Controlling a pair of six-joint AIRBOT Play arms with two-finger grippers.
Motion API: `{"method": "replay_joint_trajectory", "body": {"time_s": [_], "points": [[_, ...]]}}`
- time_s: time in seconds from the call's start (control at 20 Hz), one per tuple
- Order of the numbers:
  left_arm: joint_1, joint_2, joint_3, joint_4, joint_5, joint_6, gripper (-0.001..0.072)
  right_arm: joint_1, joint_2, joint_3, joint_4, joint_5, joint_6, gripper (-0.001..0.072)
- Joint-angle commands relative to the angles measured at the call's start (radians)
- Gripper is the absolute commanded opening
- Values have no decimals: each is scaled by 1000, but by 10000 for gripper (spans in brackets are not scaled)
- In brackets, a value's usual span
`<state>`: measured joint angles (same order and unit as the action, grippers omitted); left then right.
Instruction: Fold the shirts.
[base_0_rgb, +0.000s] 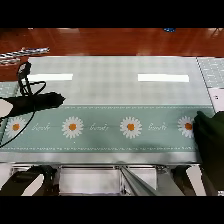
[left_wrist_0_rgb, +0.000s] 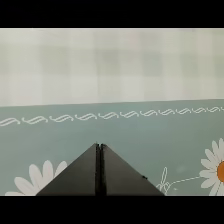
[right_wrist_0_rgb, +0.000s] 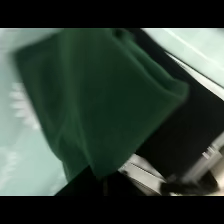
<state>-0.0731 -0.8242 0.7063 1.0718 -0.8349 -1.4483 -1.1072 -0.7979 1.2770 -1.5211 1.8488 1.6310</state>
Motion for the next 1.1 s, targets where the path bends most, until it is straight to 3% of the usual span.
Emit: {"method": "replay_joint_trajectory", "body": {"time_s": [0.0,0.05,0.1,0.15,0.4,0.45,0.5,0.55,0.7,0.8,0.95,1.05], "points": [[-23,-21,0,0,23,-4,23,-78,117,-195,-250,8,24,21],[-27,-32,0,0,24,-3,23,-78,131,-233,-275,8,34,84],[-27,-45,0,0,24,-3,23,-78,140,-275,-298,9,44,281],[-27,-61,0,0,24,-3,23,-78,140,-309,-306,9,47,415],[-19,-130,13,-35,50,-3,23,-78,134,-343,-226,-16,76,393],[-19,-130,26,-41,69,-3,23,-78,132,-343,-170,-38,77,300],[-18,-130,53,-39,87,0,23,-78,123,-337,-74,-78,77,110],[-10,-130,94,-37,92,26,23,-78,108,-324,66,-134,63,19],[49,-136,301,-34,64,79,23,45,22,-241,571,-363,18,19],[87,-163,492,-34,19,70,22,289,-52,-136,728,-512,-44,18],[60,-230,726,-34,-181,64,22,790,-201,48,642,-665,-82,18],[-8,-256,738,-25,-305,64,22,1115,-315,122,405,-701,-77,18]]}}
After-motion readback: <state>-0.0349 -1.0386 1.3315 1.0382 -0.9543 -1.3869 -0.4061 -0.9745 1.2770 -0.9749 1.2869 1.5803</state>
